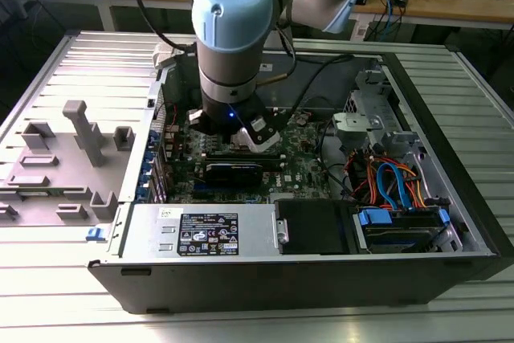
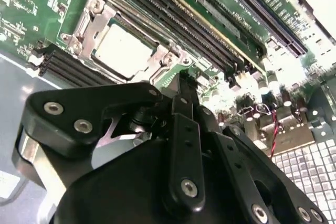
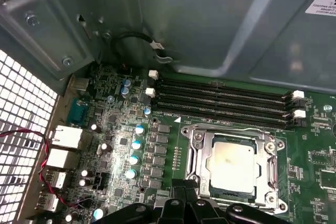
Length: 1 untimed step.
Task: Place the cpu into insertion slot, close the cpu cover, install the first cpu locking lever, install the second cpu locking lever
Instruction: 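Install the second cpu locking lever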
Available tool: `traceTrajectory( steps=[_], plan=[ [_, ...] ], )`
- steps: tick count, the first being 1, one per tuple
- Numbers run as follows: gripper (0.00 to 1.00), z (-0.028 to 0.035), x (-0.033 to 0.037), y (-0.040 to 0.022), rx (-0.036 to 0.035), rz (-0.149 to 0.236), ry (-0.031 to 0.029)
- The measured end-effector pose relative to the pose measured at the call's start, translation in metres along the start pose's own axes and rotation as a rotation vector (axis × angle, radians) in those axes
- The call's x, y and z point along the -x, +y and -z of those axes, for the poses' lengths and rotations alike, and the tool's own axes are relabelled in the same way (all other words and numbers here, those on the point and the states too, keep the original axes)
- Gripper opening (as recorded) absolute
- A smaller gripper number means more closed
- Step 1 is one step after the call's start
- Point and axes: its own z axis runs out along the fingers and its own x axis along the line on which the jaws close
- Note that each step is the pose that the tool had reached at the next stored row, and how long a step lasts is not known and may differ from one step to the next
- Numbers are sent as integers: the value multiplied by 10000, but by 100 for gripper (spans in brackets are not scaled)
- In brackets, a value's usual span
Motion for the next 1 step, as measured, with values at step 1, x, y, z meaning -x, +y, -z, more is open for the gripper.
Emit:
traceTrajectory(
  steps=[1],
  plan=[
    [11,1,0,0,0,0,0]
  ],
)
